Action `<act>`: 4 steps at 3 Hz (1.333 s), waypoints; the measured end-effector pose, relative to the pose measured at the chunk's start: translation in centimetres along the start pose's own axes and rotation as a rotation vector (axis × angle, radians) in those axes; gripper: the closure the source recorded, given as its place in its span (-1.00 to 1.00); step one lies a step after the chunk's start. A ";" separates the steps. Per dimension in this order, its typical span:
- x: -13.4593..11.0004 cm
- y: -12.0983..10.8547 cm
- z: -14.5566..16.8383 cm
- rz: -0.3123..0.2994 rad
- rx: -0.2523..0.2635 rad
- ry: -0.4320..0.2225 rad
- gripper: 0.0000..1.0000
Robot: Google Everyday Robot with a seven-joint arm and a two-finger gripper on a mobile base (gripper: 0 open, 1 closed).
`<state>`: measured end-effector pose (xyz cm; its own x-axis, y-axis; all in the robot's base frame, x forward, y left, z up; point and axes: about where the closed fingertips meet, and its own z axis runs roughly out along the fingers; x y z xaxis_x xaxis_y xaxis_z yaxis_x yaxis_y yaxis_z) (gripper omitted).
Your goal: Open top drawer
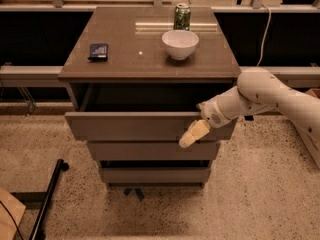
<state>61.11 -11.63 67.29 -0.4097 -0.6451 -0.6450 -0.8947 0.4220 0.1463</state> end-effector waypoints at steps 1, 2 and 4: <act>0.6 0.6 -0.2 0.003 -0.010 0.018 -0.67; 1.8 1.8 -0.8 0.016 -0.028 0.042 -0.20; 1.5 1.8 -1.1 0.016 -0.028 0.042 0.72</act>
Offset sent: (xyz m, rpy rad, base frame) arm -0.1222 -0.0528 -0.0057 -0.0965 0.2205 0.0423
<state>58.66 -12.55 67.37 -0.4303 -0.6650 -0.6105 -0.8926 0.4145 0.1775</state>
